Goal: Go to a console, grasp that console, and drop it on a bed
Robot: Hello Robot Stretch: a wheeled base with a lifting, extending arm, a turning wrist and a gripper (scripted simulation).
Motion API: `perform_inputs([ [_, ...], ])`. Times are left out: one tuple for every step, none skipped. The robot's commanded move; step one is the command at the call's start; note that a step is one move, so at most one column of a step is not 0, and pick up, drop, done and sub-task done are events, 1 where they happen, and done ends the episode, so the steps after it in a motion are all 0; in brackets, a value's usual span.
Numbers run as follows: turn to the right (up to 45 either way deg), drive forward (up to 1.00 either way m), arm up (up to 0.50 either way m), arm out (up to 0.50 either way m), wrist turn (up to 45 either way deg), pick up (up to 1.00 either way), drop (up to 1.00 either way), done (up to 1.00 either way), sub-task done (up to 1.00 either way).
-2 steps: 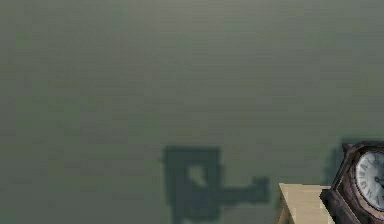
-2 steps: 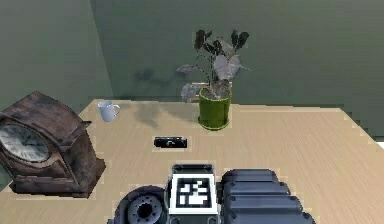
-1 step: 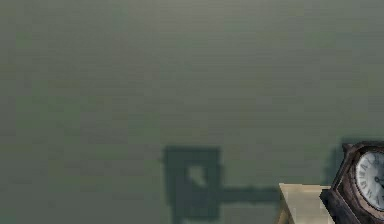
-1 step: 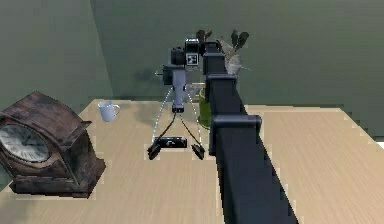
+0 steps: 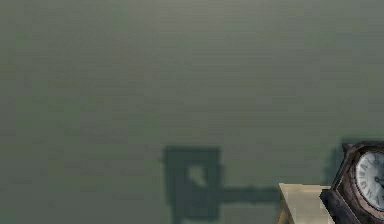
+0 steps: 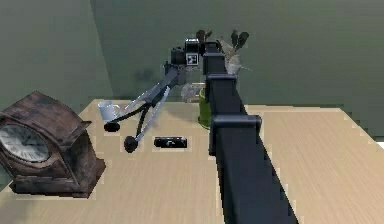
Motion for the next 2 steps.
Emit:
perform_inputs([
  [0.0,0.00,0.00,0.00,45.0,0.00,0.00,0.00,0.00],
  [0.0,0.00,0.00,0.00,45.0,0.00,0.00,0.00,0.00],
])
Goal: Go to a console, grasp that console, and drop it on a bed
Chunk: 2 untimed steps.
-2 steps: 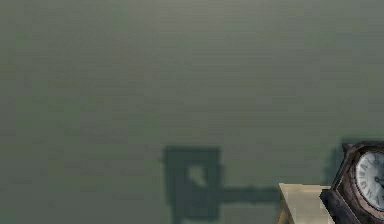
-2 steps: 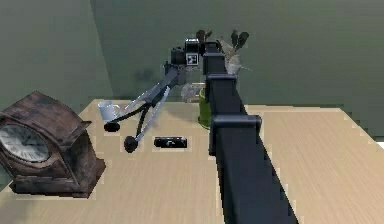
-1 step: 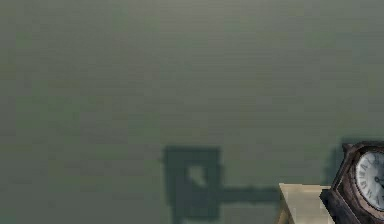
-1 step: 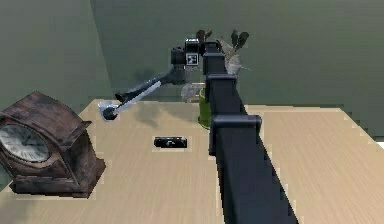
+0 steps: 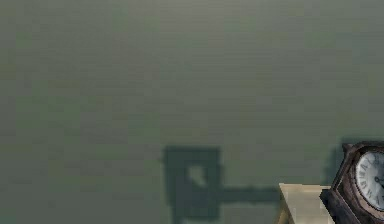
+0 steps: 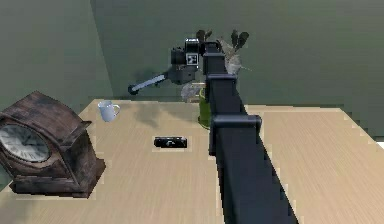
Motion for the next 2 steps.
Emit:
perform_inputs([
  [0.0,0.00,0.00,0.00,42.0,0.00,0.00,0.00,0.00],
  [0.0,0.00,-0.30,0.00,0.0,0.00,0.00,0.00,0.00],
])
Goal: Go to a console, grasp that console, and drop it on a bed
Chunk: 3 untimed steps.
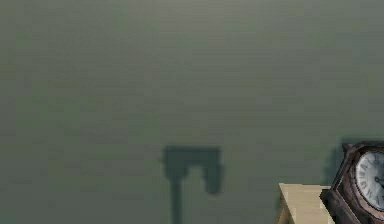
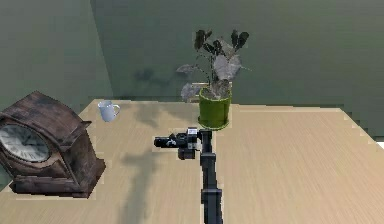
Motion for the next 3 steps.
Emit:
perform_inputs([
  [0.0,0.00,0.00,0.00,0.0,1.00,0.00,0.00,0.00],
  [0.0,0.00,0.10,0.00,0.0,0.00,0.00,0.00,0.00],
  [0.0,0.00,0.20,0.00,0.0,0.00,0.00,0.00,0.00],
])
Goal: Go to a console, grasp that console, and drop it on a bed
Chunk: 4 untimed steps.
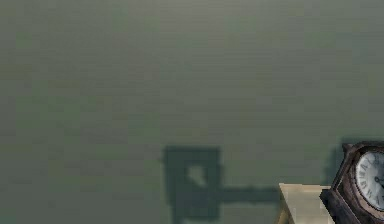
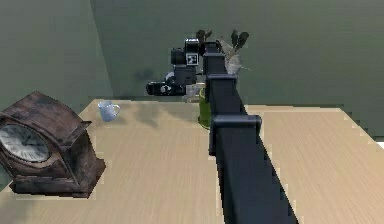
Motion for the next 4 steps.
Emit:
perform_inputs([
  [0.0,0.00,0.00,0.00,-45.0,0.00,0.00,0.00,0.00],
  [0.0,0.00,0.00,0.00,-45.0,0.00,0.00,0.00,0.00],
  [0.0,0.00,0.00,0.00,-36.0,0.00,0.00,0.00,0.00],
  [0.0,0.00,0.00,-0.42,0.0,0.00,0.00,0.00,0.00],
])
